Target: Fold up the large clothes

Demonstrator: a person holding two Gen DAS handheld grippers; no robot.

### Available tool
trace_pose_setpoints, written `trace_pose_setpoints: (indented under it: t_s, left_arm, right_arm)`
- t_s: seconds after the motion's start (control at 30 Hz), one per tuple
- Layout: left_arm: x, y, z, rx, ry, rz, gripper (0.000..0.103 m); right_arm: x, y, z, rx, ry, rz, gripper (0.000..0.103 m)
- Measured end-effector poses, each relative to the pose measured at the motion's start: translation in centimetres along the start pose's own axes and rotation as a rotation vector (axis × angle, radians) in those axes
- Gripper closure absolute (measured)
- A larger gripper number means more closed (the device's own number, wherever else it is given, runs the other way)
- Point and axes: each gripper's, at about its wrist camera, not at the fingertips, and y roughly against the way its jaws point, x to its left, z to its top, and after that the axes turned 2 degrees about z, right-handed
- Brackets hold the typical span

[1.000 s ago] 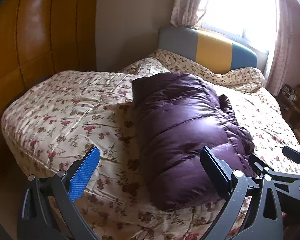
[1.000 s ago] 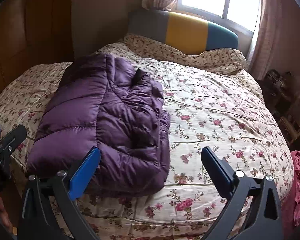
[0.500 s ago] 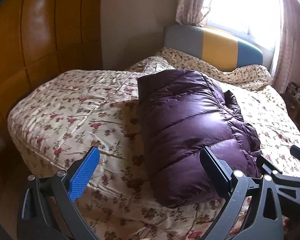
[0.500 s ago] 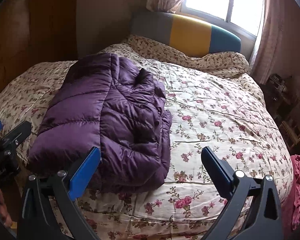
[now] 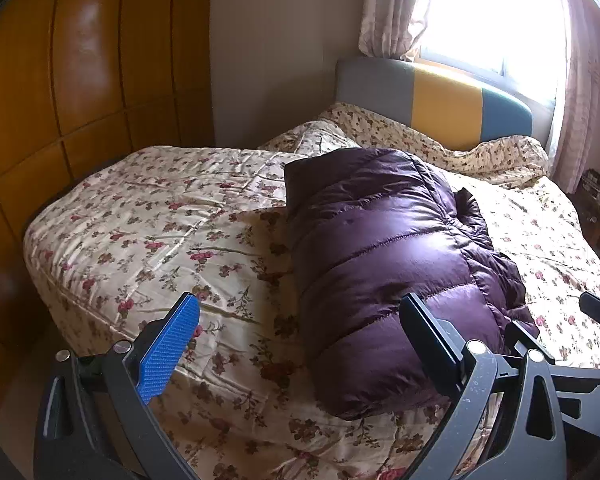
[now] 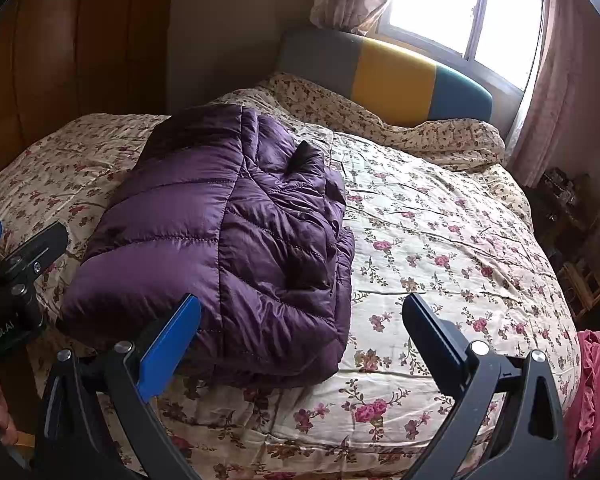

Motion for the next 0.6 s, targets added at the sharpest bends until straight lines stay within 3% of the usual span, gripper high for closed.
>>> trace_pose_setpoints:
  t_s: [0.6]
  left_arm:
    - [-1.2,0.8,-0.4,-0.013,-0.033,0.009,0.004]
  right_arm:
    - [-0.9,-0.4,-0.6,0.017,-0.038,0.010,0.003]
